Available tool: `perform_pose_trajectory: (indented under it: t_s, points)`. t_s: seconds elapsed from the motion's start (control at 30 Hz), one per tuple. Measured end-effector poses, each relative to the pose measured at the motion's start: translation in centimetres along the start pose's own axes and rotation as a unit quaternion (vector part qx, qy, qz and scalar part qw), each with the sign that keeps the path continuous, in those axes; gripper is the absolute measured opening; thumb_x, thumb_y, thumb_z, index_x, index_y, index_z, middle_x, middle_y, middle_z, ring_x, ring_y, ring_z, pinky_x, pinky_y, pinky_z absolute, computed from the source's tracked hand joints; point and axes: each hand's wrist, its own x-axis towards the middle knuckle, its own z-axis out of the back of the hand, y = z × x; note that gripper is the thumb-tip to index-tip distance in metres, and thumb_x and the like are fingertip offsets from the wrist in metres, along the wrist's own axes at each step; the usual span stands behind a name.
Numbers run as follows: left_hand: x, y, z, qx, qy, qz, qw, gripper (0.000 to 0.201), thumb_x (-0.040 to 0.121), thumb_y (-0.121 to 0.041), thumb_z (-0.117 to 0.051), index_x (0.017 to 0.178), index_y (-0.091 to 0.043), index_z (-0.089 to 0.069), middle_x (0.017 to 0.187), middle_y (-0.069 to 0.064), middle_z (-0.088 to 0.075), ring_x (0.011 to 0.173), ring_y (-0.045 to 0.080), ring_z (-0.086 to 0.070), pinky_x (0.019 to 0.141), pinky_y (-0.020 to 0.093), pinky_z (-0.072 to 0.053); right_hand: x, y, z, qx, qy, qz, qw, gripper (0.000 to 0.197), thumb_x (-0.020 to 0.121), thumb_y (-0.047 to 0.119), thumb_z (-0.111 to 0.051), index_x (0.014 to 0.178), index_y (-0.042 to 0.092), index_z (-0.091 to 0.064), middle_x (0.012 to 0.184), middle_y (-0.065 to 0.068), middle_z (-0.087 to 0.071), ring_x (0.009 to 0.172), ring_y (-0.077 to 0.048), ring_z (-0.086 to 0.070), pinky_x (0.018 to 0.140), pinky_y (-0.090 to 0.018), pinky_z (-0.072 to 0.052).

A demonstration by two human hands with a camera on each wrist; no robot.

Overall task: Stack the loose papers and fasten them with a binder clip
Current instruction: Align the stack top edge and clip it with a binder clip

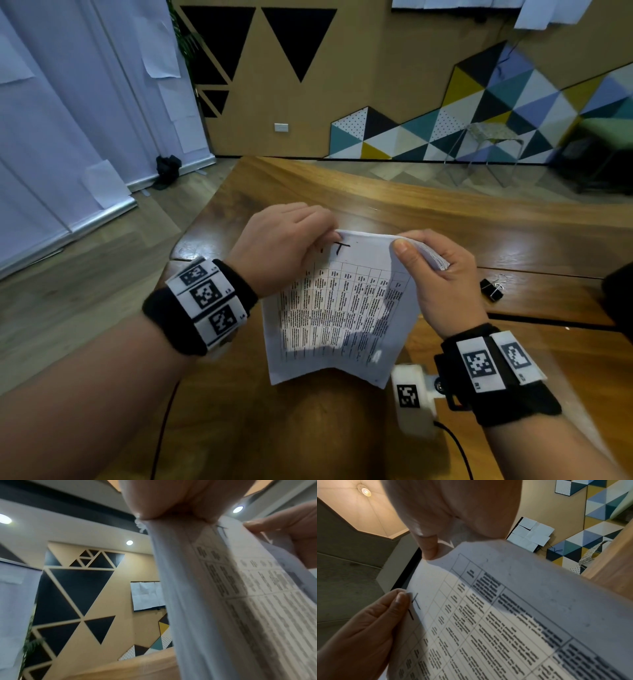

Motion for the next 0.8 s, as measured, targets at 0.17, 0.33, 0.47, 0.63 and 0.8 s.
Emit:
perform_pose_trajectory:
  t_s: [0.17, 0.33, 0.47, 0.63, 0.8]
  points:
    - [1.0, 0.6, -0.7, -0.031, -0.006, 0.009, 0.999, 0.029, 0.098, -0.027, -0.041, 0.087, -0.008, -0.061, 0.077, 0.003, -0.062, 0.067, 0.019, -0.051, 0.062, 0.029, -0.036, 1.2, -0.7, 0.7, -0.004, -0.006, 0.0, 1.0, 0.012, 0.088, 0.01, -0.063, 0.079, 0.015, -0.068, 0.07, 0.013, -0.065, 0.065, 0.001, -0.058, 0.062, -0.011, -0.045]
    - [1.7, 1.2, -1.5, 0.014, -0.022, 0.019, 0.999, 0.03, 0.098, -0.029, -0.044, 0.083, -0.012, -0.063, 0.07, 0.001, -0.061, 0.062, 0.017, -0.049, 0.057, 0.028, -0.029, 2.3, -1.6, 1.2, 0.004, -0.006, 0.002, 1.0, 0.013, 0.088, 0.009, -0.063, 0.078, 0.017, -0.069, 0.07, 0.008, -0.064, 0.066, -0.005, -0.057, 0.062, -0.015, -0.045]
    - [1.9, 1.3, -2.1, -0.001, -0.047, 0.031, 0.998, 0.033, 0.098, -0.03, -0.047, 0.08, -0.01, -0.066, 0.067, 0.0, -0.063, 0.058, 0.02, -0.053, 0.054, 0.028, -0.037, 3.2, -2.1, 1.6, -0.01, 0.01, 0.007, 1.0, 0.013, 0.087, 0.015, -0.064, 0.077, 0.022, -0.068, 0.071, 0.005, -0.063, 0.067, -0.007, -0.057, 0.063, -0.019, -0.044]
    - [2.0, 1.8, -2.5, -0.021, -0.056, 0.031, 0.998, 0.032, 0.097, -0.027, -0.05, 0.079, -0.007, -0.067, 0.066, 0.002, -0.063, 0.056, 0.021, -0.053, 0.053, 0.028, -0.04, 5.9, -4.0, 5.5, 0.11, 0.108, -0.133, 0.979, 0.073, 0.053, 0.076, -0.068, 0.097, 0.018, -0.068, 0.094, -0.002, -0.068, 0.081, -0.015, -0.063, 0.068, -0.026, -0.051]
    - [2.1, 2.2, -3.0, -0.035, -0.054, 0.028, 0.998, 0.032, 0.098, -0.027, -0.051, 0.079, -0.007, -0.067, 0.065, 0.003, -0.064, 0.055, 0.022, -0.053, 0.052, 0.036, -0.045, 8.7, -13.0, 13.0, -0.263, 0.054, -0.307, 0.913, 0.06, 0.087, 0.06, -0.049, 0.131, 0.02, -0.052, 0.128, 0.001, -0.058, 0.119, -0.023, -0.054, 0.091, -0.04, -0.044]
